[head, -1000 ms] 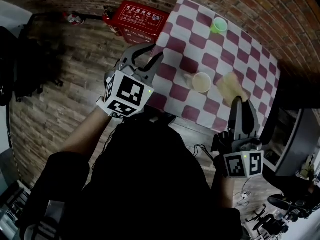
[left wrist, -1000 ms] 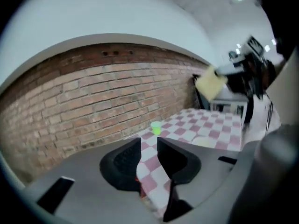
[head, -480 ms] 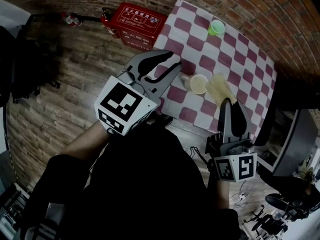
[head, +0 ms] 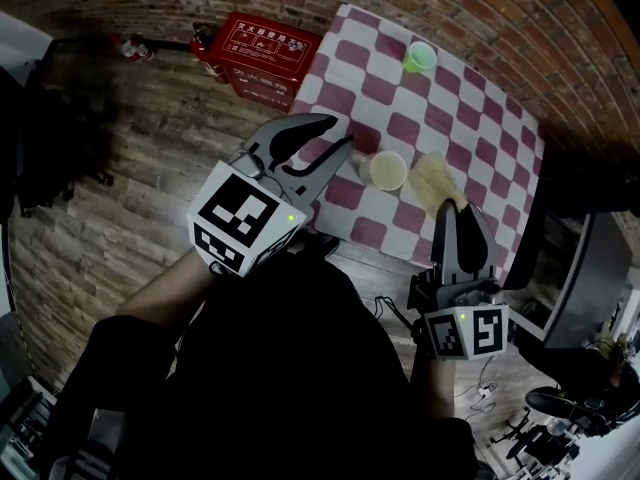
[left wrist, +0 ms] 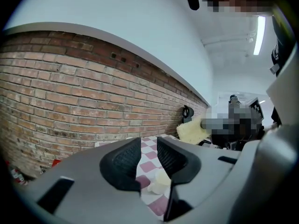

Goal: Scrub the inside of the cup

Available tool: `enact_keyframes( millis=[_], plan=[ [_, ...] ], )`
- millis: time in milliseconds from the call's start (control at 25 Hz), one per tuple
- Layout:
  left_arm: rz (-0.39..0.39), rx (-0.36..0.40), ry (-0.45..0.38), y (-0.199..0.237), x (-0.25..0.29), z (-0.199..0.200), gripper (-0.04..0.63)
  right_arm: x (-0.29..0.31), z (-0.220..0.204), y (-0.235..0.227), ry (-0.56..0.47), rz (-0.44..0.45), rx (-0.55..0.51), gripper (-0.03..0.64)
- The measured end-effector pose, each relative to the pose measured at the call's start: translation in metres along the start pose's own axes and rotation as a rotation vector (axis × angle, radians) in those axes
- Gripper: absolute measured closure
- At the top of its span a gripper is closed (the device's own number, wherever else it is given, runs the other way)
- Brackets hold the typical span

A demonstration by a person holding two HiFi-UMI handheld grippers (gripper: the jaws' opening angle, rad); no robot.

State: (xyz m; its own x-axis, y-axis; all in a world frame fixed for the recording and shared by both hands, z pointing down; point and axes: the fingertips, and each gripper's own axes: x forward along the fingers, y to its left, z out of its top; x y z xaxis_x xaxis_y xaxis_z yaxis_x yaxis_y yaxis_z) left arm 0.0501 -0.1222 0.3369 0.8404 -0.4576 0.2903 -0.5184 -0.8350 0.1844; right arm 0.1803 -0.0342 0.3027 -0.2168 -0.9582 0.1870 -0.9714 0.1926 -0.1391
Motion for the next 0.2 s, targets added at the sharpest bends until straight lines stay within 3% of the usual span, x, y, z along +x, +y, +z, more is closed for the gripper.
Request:
enact_keyframes(
  millis=[200],
  plan=[
    [0.004,-0.005,0.006,0.0043,0.0004,-0.0015,0.479,0.0035,-0.0007,-0.0024,0.002,-0.008,0.004,0.543]
  ],
)
